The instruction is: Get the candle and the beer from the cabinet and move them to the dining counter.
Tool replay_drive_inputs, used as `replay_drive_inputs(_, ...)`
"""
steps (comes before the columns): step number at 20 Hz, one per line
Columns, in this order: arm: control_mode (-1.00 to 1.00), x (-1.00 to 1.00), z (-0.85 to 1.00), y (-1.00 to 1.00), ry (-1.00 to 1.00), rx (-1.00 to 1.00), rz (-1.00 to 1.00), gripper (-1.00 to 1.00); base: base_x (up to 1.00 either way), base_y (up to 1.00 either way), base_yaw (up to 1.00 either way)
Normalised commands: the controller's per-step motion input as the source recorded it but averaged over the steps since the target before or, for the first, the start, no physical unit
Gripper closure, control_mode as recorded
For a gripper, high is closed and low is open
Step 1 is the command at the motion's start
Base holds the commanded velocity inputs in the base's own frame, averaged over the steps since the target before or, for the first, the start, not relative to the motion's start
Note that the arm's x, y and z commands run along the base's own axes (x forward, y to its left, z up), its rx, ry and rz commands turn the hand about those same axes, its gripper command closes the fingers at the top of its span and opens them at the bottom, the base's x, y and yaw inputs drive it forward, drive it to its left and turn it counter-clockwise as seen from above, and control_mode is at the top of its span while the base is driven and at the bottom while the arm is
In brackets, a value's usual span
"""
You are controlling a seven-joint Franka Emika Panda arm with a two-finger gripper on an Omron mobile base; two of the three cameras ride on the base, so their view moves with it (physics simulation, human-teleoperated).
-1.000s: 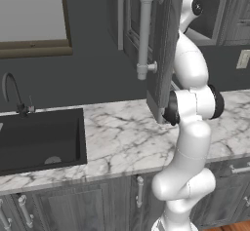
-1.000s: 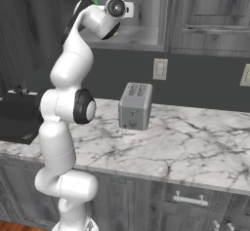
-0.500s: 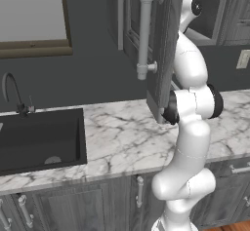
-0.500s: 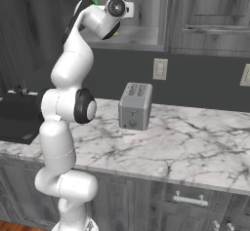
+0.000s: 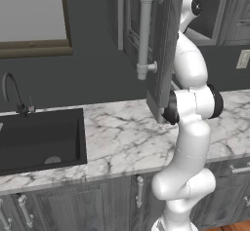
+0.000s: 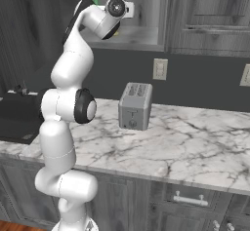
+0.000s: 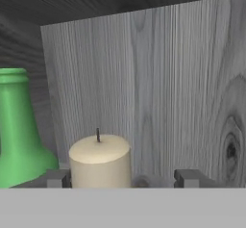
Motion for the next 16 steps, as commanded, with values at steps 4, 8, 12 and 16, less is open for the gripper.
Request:
replay_drive_inputs(4,-1.0,0.0,0.0,0.0,0.0,0.0,0.0,1.0,0.0,0.0,0.0)
replay_drive_inputs(8,-1.0,0.0,0.0,0.0,0.0,0.0,0.0,1.0,0.0,0.0,0.0)
replay_drive_inputs(12,-1.0,0.0,0.0,0.0,0.0,0.0,0.0,1.0,0.0,0.0,0.0)
replay_drive_inputs(16,-1.0,0.0,0.0,0.0,0.0,0.0,0.0,1.0,0.0,0.0,0.0)
